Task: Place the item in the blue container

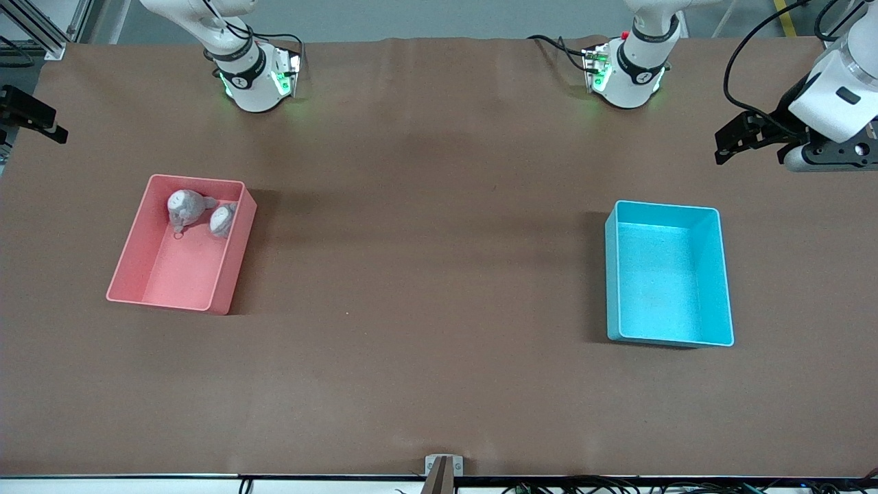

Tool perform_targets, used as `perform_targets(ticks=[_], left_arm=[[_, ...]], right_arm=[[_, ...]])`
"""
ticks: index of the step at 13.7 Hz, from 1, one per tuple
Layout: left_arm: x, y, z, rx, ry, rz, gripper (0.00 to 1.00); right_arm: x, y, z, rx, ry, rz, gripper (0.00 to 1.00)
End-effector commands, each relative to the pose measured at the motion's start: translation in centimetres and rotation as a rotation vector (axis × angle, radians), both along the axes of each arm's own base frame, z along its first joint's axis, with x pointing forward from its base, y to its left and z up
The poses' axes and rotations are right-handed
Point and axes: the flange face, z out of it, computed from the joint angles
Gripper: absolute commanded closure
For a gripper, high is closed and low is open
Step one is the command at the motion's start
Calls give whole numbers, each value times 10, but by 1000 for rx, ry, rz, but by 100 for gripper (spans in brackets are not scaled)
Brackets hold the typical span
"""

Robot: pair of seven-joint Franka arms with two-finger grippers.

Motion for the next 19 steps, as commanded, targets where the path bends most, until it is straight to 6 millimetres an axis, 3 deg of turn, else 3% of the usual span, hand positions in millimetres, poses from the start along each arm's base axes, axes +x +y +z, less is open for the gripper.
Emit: perform_targets(ticks=[1,3,5,6,9,12,19], left_arm=[[-3,0,1,20,5,-4,0],[-1,-1,-1,20,8,-6,0],[-1,-1,-2,19,9,-6,0],[0,-1,-3,19,9,-6,0],[1,-1,-4,18,9,-8,0],[3,-1,-5,17,12,-9,0],[5,2,-7,16,9,-3,0]], right_arm=[[13,-11,-7,-6,-29,-13,0],[27,-21,-23,-11,-24,-27,0],[44,-26,-60,-9,51,-33,0],[41,-35,-71,-3,77,-57,0],[32,-37,-133,12,156,-102,0],[4,-31,-193,10,145,-159,0],[-82,-26,-367,-6,34,-203,0]])
